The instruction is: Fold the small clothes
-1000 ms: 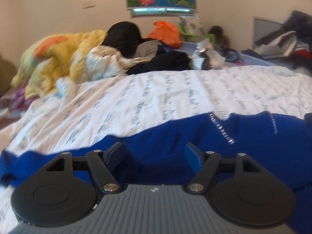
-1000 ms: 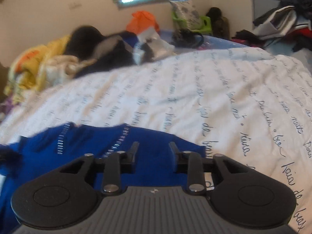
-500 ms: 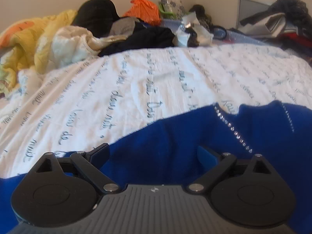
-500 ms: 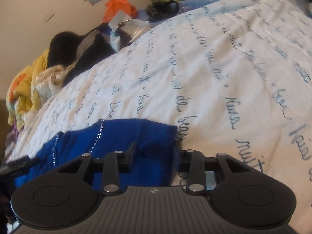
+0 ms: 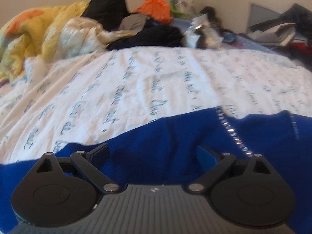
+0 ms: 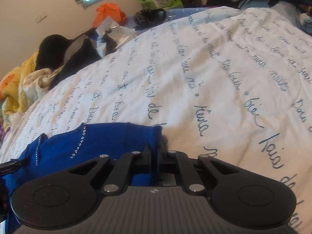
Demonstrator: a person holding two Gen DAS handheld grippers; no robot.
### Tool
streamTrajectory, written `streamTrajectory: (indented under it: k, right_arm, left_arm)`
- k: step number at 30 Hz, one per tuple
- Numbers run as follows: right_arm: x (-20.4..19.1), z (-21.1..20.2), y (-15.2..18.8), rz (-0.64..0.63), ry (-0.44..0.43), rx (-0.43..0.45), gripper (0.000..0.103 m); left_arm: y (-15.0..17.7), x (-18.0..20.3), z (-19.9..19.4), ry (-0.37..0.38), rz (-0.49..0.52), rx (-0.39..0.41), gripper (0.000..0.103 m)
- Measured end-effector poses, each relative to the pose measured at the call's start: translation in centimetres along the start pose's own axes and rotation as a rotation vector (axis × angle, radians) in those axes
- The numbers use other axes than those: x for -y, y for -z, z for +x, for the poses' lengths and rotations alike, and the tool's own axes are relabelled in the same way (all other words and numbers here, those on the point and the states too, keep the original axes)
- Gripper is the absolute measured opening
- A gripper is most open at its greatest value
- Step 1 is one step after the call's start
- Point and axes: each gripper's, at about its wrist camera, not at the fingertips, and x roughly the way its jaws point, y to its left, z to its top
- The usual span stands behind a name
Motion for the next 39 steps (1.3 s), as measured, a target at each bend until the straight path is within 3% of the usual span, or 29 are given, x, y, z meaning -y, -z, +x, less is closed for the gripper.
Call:
streamTrajectory:
  k: [1, 3, 5, 6, 8, 9, 11, 13, 14, 16, 18, 20, 21, 23, 26, 28, 29, 30, 32, 34, 35, 39]
  right_arm:
    - [-0.9, -1.2, 0.0, -0.023, 0.023, 0.065, 0.016]
    - [-3.0, -2.7, 0.3, -0.057, -0.021, 0.153, 0.017]
    - [-5.6, -2.3, 1.0, -0.102, -0.124, 0.1, 0.022]
    - [-6.8, -1.5, 1.7, -0.135, -0.149, 0.059, 0.024]
    - [-8.3, 0.9, 3.4, -0.215, -0.102, -0.021, 0.025]
    - [-8.6, 1.4, 4.6, -0.274, -0.082, 0.032, 0.025]
    - [-9.0, 1.4, 6.6, -0.386, -0.035, 0.128, 0.028]
    - [-9.0, 1.3, 7.1, -0.387, -0.023, 0.132, 0.029]
    - [-8.9, 1.3, 7.3, -0.39, -0.022, 0.132, 0.029]
    - [-8.5, 1.2, 7.3, -0.375, -0.035, 0.129, 0.029]
    - [-8.3, 1.2, 7.2, -0.364, -0.044, 0.128, 0.029]
    - [-8.4, 1.2, 6.8, -0.36, -0.045, 0.127, 0.029]
    - [-8.4, 1.2, 6.8, -0.363, -0.043, 0.127, 0.029]
    - [-8.5, 1.2, 6.4, -0.367, -0.037, 0.127, 0.03]
    - [-8.6, 1.1, 6.2, -0.368, -0.035, 0.128, 0.03]
    - [-8.6, 1.1, 6.2, -0.365, -0.037, 0.127, 0.03]
    - [-8.6, 1.1, 6.2, -0.363, -0.038, 0.127, 0.03]
    - [-8.6, 1.1, 6.2, -0.361, -0.04, 0.127, 0.03]
    - [-8.7, 1.1, 6.2, -0.358, -0.041, 0.127, 0.03]
    - [-8.6, 1.1, 6.2, -0.358, -0.041, 0.127, 0.03]
    - [-8.6, 1.1, 6.2, -0.357, -0.041, 0.127, 0.03]
    - [-8.4, 1.1, 6.1, -0.333, -0.053, 0.126, 0.03]
  left_arm:
    - [-0.1, 0.5, -0.2, 0.013, 0.015, 0.012, 0.095]
    - [-0.3, 1.8, 0.5, 0.033, 0.041, 0.007, 0.096]
    - [0.0, 2.7, 2.4, 0.015, 0.057, -0.035, 0.103]
    - [0.3, 2.3, 2.7, 0.016, 0.03, -0.004, 0.103]
    - [0.0, 1.5, 3.2, -0.003, -0.019, -0.013, 0.103]
    - [0.0, 1.1, 3.0, -0.025, -0.031, -0.017, 0.103]
    - [0.4, 0.3, 1.6, -0.039, -0.035, -0.004, 0.096]
    - [1.3, -1.6, -1.6, -0.042, -0.079, 0.05, 0.098]
    - [2.1, -3.2, -3.7, -0.04, -0.135, 0.098, 0.103]
    - [3.9, -7.2, -7.4, -0.066, -0.279, 0.189, 0.103]
    - [5.3, -10.9, -10.0, -0.207, -0.348, 0.228, 0.103]
    - [6.0, -13.7, -11.7, -0.456, -0.264, 0.22, 0.103]
    - [6.3, -15.0, -12.1, -0.543, -0.213, 0.206, 0.103]
    - [7.0, -18.0, -12.2, -0.632, -0.177, 0.16, 0.103]
    - [7.7, -22.2, -11.3, -0.673, -0.211, 0.078, 0.097]
    - [8.2, -24.5, -10.3, -0.665, -0.285, 0.009, 0.07]
    - [8.6, -25.6, -10.0, -0.652, -0.333, -0.014, 0.042]
    - [9.0, -26.7, -10.0, -0.623, -0.395, -0.018, 0.023]
    - [9.4, -27.4, -11.4, -0.602, -0.496, 0.008, 0.008]
    - [8.7, -26.0, -13.3, -0.58, -0.542, 0.056, 0.006]
    - [8.1, -25.0, -14.2, -0.528, -0.564, 0.084, 0.005]
    - [4.5, -16.9, -15.0, -0.201, -0.582, 0.156, 0.005]
